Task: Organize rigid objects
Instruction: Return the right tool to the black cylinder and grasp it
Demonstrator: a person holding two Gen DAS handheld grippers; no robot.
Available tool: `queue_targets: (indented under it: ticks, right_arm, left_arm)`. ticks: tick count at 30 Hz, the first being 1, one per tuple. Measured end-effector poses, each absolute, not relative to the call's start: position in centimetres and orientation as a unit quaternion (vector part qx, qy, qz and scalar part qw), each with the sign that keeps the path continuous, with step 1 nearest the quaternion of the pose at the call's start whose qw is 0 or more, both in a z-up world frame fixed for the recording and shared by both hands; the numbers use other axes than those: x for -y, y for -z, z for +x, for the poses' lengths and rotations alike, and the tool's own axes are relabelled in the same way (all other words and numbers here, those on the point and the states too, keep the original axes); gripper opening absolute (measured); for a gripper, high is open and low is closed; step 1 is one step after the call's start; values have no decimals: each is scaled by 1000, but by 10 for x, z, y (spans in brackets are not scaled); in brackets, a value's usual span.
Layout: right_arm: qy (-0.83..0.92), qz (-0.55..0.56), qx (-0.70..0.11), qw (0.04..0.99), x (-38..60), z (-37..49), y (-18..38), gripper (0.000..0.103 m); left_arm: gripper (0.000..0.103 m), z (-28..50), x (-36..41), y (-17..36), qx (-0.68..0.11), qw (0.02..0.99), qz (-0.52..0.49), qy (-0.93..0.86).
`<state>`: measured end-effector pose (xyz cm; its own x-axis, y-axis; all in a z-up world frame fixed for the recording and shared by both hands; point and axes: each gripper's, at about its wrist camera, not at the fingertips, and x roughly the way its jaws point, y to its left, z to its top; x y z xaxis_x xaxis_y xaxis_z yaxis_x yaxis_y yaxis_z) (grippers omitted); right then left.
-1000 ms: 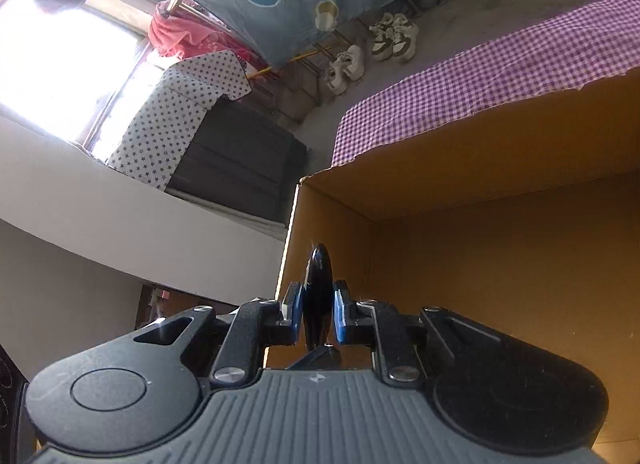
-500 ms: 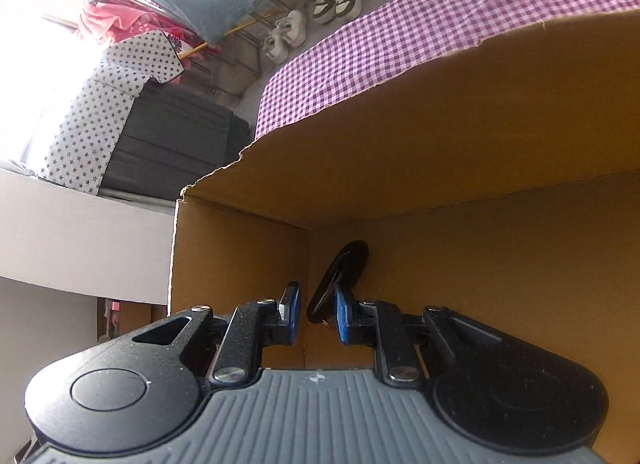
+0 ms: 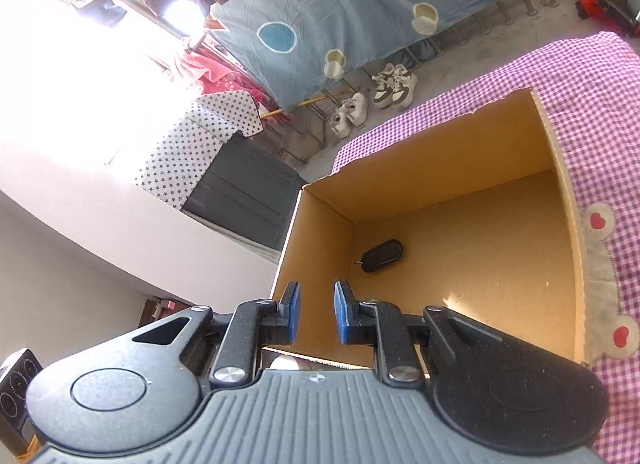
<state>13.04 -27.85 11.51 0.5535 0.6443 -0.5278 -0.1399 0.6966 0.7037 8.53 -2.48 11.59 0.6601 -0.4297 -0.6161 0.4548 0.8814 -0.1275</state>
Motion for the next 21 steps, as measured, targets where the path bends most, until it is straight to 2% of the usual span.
queue_targets:
  ticks: [5,10,15,21]
  right_arm:
    - [-200,298,-388,849,305,49,-105,20]
    - [-139,297,-408,852,307,3,-52,20]
    - [-89,294,-433,848,299,-14,-8,20]
    - [-83,274,-445,849,288,-11,8,20]
  left_arm:
    - [52,62,49,-85,-361,884,34,294]
    - [51,49,78,-42,-399,854,44,332]
    - [46,37,111,-4,-427,831,84,347]
    - [38,37,127,23,-451,817,114,340]
